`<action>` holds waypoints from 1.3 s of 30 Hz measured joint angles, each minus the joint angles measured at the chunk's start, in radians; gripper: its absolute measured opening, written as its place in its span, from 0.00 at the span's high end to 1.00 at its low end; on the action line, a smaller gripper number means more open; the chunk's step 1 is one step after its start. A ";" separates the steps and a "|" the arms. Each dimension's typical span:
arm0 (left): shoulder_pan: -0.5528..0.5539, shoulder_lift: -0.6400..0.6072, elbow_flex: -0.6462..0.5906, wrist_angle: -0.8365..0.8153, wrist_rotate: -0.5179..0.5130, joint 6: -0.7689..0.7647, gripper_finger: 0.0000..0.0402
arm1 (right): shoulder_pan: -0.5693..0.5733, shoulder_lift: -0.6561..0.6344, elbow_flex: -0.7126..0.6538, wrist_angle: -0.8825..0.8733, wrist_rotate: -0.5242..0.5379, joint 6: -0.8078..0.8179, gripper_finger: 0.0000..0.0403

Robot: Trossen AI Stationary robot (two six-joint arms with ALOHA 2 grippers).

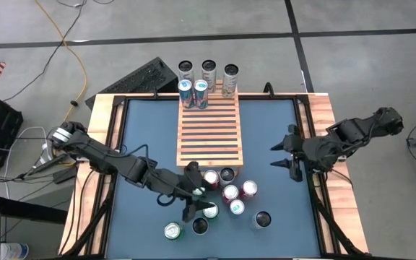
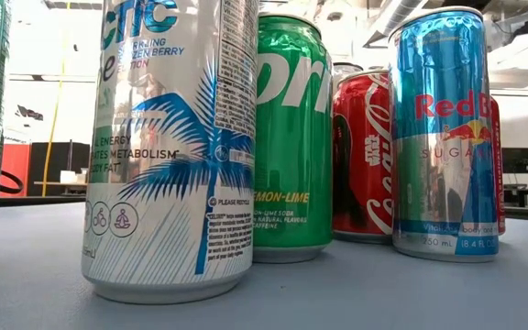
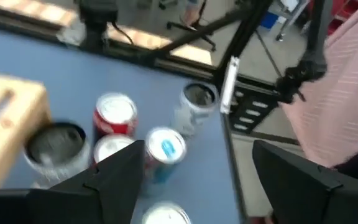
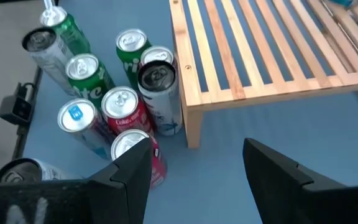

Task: Place canned beverage on shelf
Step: Put the blue soda can on the shelf aligned with the other blue soda can

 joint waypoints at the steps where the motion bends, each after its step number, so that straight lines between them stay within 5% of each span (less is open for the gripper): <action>1: 0.003 0.011 0.019 -0.026 -0.009 0.029 0.29 | 0.000 0.006 0.000 0.000 0.000 -0.001 0.42; 8: 0.025 0.134 0.131 -0.049 0.000 0.255 0.29 | 0.001 0.029 0.000 0.000 0.000 -0.020 0.42; 19: 0.057 0.356 0.306 0.006 0.132 0.376 0.30 | 0.001 0.029 0.000 -0.011 -0.003 -0.027 0.42; 29: 0.066 0.509 0.411 -0.009 0.179 0.370 0.30 | 0.002 0.040 0.000 -0.036 -0.026 -0.037 0.42; 39: 0.068 0.507 0.412 -0.148 0.101 0.359 0.29 | 0.001 0.045 0.000 -0.034 -0.028 -0.069 0.42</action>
